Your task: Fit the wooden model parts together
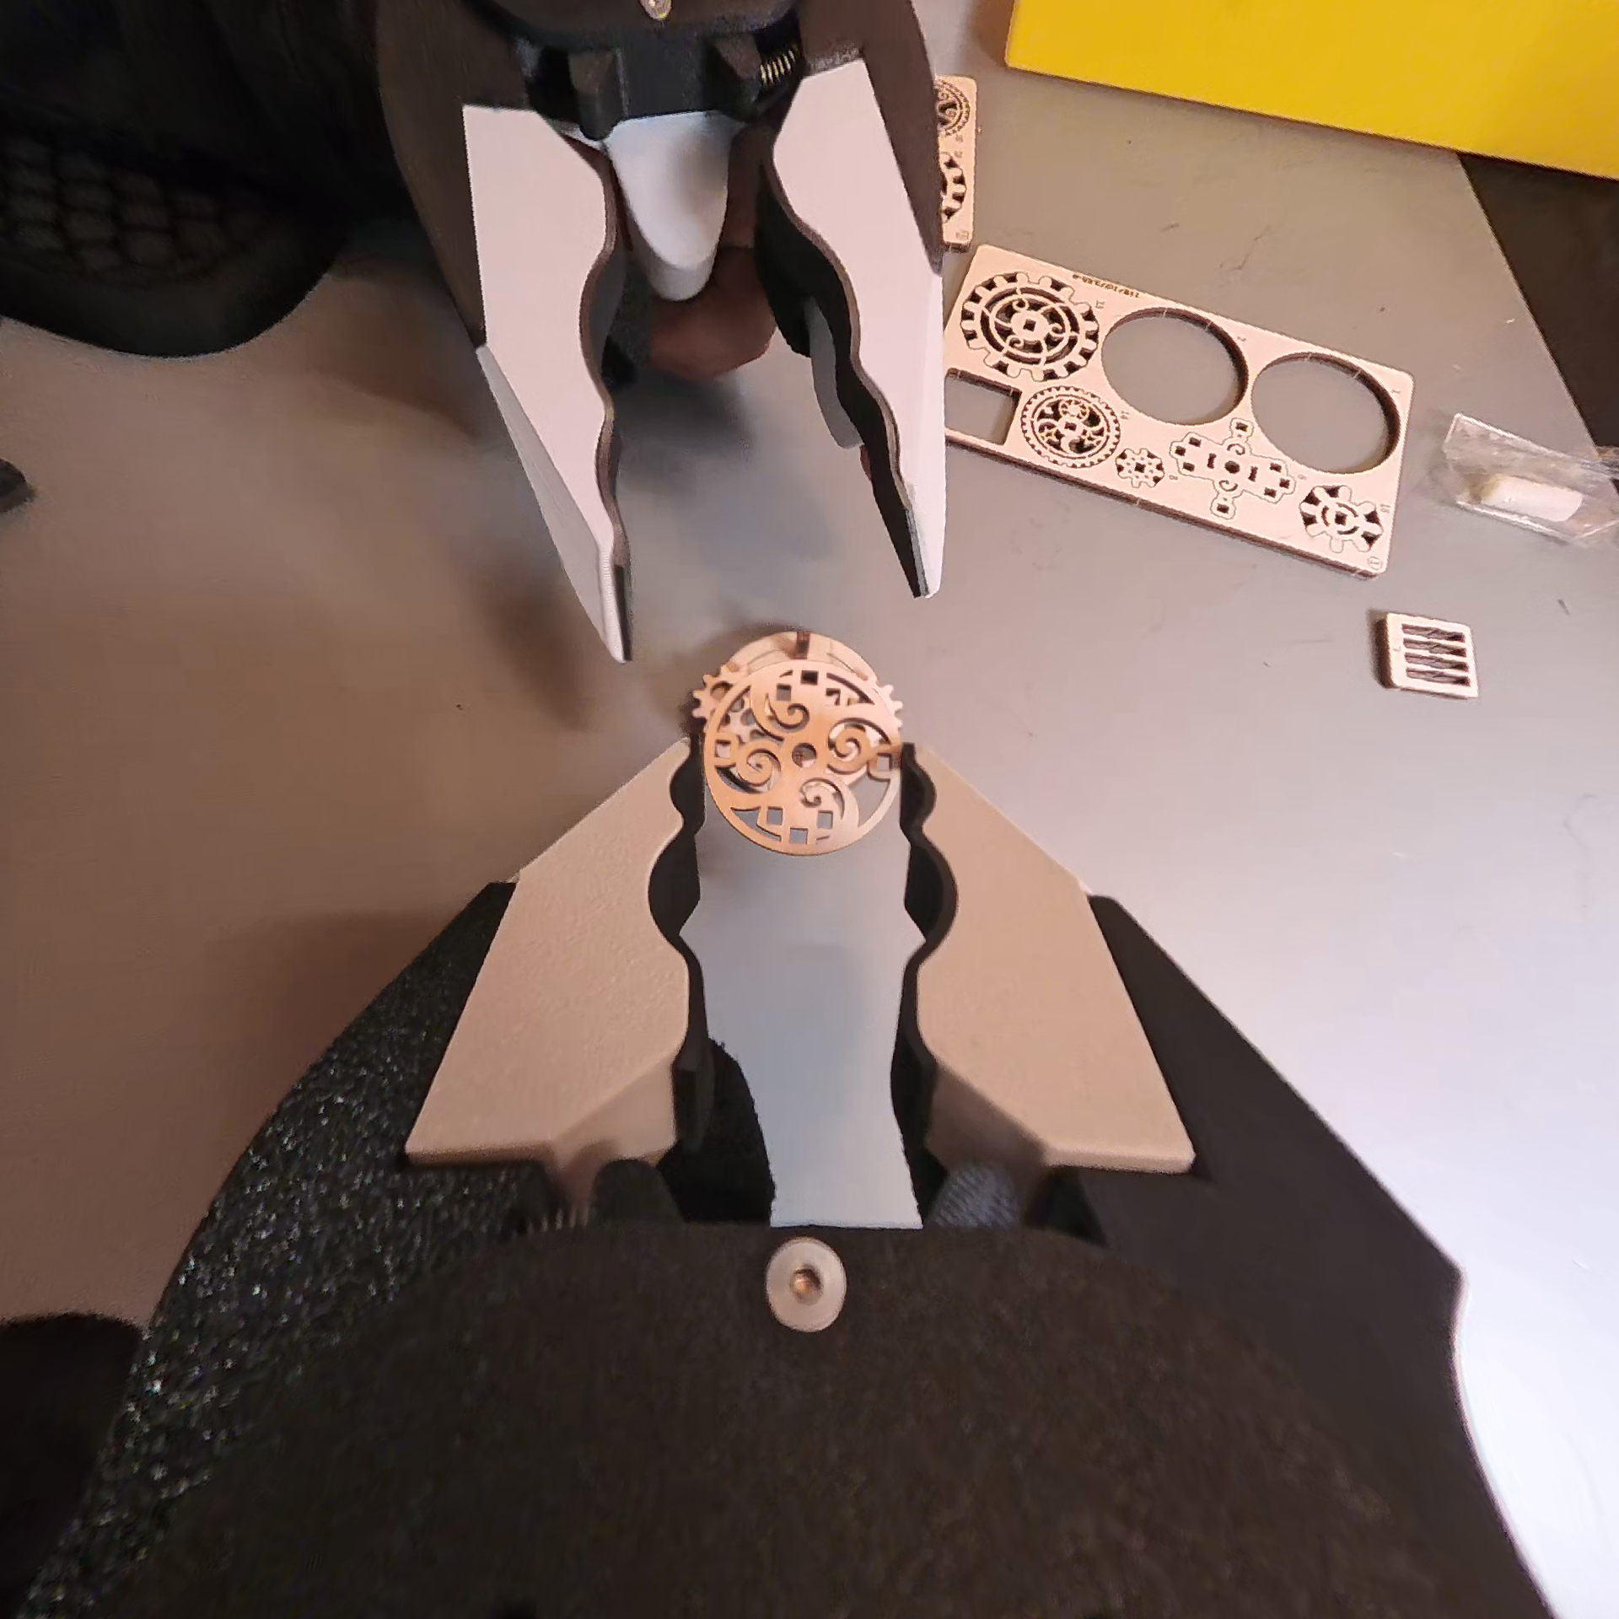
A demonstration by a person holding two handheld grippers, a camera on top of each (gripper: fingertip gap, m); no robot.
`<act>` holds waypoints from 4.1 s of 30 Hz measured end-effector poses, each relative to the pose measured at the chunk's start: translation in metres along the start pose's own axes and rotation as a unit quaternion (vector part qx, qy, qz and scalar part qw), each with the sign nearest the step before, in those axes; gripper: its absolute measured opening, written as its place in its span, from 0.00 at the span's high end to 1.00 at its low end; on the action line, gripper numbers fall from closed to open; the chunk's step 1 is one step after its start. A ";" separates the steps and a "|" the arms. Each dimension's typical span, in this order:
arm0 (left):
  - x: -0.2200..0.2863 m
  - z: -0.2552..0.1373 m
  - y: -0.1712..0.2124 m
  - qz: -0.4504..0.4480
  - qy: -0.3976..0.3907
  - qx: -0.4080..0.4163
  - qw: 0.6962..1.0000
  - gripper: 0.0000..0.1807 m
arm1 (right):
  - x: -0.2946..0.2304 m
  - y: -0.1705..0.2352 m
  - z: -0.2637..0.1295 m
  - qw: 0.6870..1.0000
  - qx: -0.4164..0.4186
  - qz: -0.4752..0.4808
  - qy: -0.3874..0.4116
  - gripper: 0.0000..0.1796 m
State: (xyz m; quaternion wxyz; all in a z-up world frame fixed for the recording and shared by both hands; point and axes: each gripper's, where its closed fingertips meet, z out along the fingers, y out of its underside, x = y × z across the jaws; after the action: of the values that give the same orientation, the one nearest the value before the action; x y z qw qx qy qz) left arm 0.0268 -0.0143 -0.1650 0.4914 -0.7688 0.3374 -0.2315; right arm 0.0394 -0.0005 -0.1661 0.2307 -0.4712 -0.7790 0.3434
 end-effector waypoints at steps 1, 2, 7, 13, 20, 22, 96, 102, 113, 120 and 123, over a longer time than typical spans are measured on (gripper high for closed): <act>-0.001 0.001 0.002 -0.001 -0.001 -0.005 1.000 0.61 | 0.001 0.001 -0.001 1.000 0.000 0.002 0.001 0.76; -0.001 0.002 0.004 -0.003 -0.003 -0.012 1.000 0.60 | 0.001 0.001 -0.001 1.000 0.000 0.003 0.001 0.76; -0.007 0.005 0.021 -0.009 -0.015 -0.058 0.998 0.59 | -0.003 0.000 0.001 1.000 -0.004 0.001 -0.005 0.76; -0.007 0.009 0.035 0.005 -0.021 -0.107 0.994 0.61 | -0.007 -0.001 0.013 1.000 -0.014 -0.004 -0.013 0.76; -0.006 0.011 0.044 0.015 -0.021 -0.136 0.990 0.68 | -0.004 0.001 0.018 1.000 -0.020 -0.006 -0.016 0.76; -0.004 0.011 0.045 0.018 -0.016 -0.137 0.990 0.70 | -0.004 -0.004 0.019 1.000 -0.015 -0.009 -0.022 0.76; -0.008 0.011 0.042 0.016 -0.027 -0.130 0.991 0.74 | 0.002 0.004 0.023 0.999 -0.049 -0.003 -0.010 0.74; -0.008 0.015 0.042 0.027 -0.040 -0.134 0.990 0.72 | 0.001 0.001 0.023 0.999 -0.046 0.014 -0.011 0.77; 0.001 0.015 0.041 0.013 -0.012 -0.132 0.991 0.74 | -0.006 0.008 0.026 0.998 -0.055 -0.001 -0.022 0.81; -0.005 0.017 0.028 -0.020 0.003 -0.093 0.995 0.63 | -0.002 -0.005 0.017 0.999 -0.010 0.033 -0.026 0.82; -0.005 0.026 0.026 -0.031 0.020 -0.099 0.994 0.58 | 0.000 -0.005 0.020 0.997 -0.010 0.066 -0.033 0.84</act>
State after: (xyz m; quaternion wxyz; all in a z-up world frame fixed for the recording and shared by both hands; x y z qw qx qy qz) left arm 0.0338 -0.0022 -0.1993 0.3988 -0.8189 0.3446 -0.2270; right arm 0.0231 -0.0087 -0.1759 0.1771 -0.5118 -0.7569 0.3657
